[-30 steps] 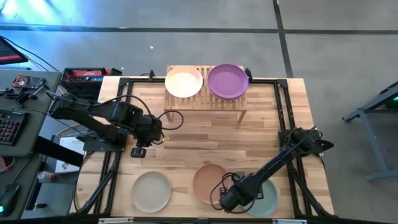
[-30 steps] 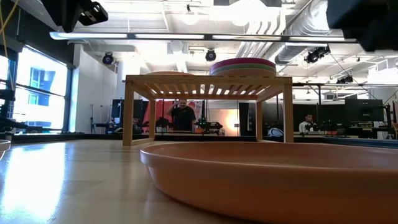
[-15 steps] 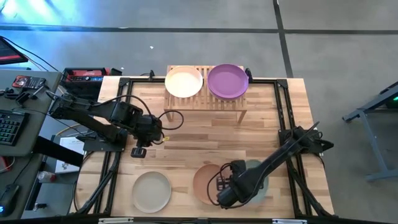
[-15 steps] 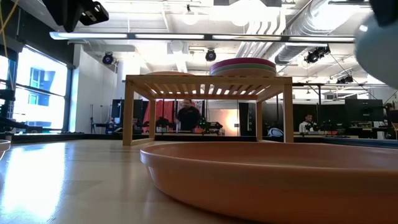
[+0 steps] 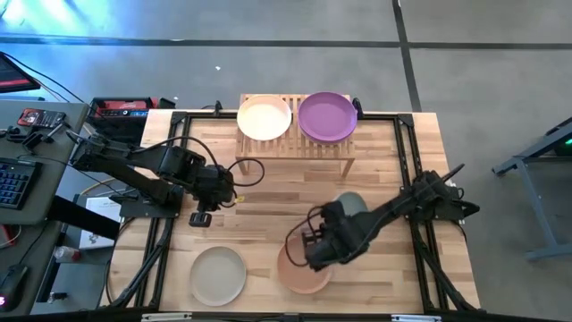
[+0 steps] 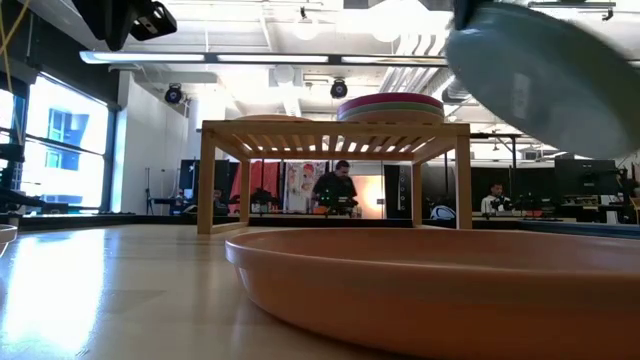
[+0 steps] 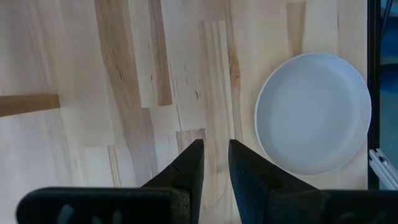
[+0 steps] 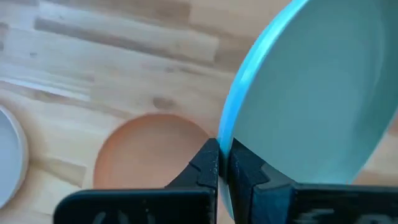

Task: Place and stack plates onto a shelf
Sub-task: Stack the light green plate on the light pink plate on the shelf

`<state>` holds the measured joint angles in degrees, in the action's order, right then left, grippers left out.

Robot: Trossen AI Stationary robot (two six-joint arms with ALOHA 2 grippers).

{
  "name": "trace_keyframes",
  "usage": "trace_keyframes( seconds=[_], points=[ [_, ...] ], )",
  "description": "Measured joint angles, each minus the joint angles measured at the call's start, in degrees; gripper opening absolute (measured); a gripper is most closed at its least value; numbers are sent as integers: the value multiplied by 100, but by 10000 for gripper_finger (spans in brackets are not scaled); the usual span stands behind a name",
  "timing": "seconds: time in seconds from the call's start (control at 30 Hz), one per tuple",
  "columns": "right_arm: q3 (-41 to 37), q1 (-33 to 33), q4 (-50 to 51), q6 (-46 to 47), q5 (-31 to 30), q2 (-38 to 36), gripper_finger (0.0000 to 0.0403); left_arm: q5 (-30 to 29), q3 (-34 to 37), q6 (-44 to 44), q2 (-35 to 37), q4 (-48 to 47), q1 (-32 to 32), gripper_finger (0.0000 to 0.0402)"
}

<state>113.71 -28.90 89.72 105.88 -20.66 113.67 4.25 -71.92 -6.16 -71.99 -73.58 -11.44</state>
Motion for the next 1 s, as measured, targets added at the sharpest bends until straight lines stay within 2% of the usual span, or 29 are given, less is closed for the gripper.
trace_keyframes(
  seconds=[0.13,0.33,0.5,0.7,1.0],
  points=[
    [0,245,-49,-520,-172,-213,0,-50,0,-70,0,-63,0,65],
    [-2,463,-180,-1301,-474,-556,0,-741,0,-132,0,-458,71,67],
    [-4,642,-396,-2253,-824,-907,0,-796,0,-127,0,-529,320,81],
    [-7,898,-1153,-4345,-1083,-1339,0,-835,0,-425,0,-387,755,109],
    [-7,1592,-1944,-7482,-1039,-1797,0,-774,0,-1197,0,-278,1751,108]
  ],
)
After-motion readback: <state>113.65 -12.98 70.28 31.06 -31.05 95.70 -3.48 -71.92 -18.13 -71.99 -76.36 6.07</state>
